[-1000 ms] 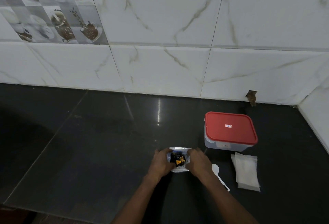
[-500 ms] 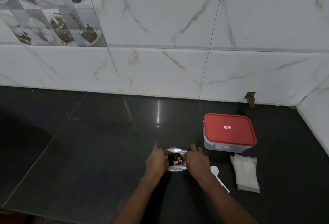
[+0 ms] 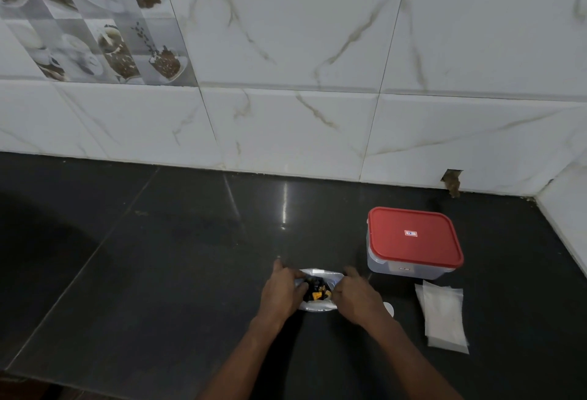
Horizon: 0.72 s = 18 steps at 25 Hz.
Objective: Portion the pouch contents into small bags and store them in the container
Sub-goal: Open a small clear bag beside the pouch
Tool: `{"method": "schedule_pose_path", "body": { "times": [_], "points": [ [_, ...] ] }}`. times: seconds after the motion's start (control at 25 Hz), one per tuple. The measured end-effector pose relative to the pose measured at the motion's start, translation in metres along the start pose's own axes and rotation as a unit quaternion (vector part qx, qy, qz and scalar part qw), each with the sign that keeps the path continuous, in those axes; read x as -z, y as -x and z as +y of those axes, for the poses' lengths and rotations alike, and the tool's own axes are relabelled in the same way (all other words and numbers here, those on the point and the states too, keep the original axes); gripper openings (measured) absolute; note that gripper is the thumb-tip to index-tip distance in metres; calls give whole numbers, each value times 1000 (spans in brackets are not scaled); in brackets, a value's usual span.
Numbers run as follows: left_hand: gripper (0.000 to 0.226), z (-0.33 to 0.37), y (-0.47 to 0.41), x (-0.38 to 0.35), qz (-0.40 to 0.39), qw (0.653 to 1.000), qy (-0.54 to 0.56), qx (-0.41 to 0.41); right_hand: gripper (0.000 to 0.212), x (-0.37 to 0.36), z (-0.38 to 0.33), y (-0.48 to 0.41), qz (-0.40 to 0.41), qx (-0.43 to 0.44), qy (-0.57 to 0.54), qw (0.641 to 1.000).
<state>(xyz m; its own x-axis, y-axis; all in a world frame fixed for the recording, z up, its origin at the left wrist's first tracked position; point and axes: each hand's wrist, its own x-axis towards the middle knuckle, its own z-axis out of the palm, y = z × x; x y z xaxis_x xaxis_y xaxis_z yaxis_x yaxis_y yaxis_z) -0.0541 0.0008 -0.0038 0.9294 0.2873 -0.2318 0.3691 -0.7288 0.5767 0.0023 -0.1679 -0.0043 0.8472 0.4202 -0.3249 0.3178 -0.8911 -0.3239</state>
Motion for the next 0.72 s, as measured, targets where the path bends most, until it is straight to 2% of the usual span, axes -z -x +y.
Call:
{"method": "schedule_pose_path", "body": {
  "times": [0.16,0.28,0.4,0.48,0.6,0.72],
  "points": [
    [26,-2,-2,4,23,999,-2,-26,23,3,2,0,54,51,12,997],
    [31,5,-2,4,3,1000,-19,5,33,4,3,-4,25,8,20,999],
    [33,12,-4,0,18,999,-35,19,39,4,3,-8,1,-20,4,1000],
    [32,12,-4,-1,17,999,-41,21,33,6,1,-9,-11,-17,-17,1000],
    [26,10,-8,4,30,999,-26,6,11,13,2,-8,4,2,-77,997],
    [20,6,-10,5,51,999,-11,1,20,15,6,-5,21,4,-106,994]
  ]
}}
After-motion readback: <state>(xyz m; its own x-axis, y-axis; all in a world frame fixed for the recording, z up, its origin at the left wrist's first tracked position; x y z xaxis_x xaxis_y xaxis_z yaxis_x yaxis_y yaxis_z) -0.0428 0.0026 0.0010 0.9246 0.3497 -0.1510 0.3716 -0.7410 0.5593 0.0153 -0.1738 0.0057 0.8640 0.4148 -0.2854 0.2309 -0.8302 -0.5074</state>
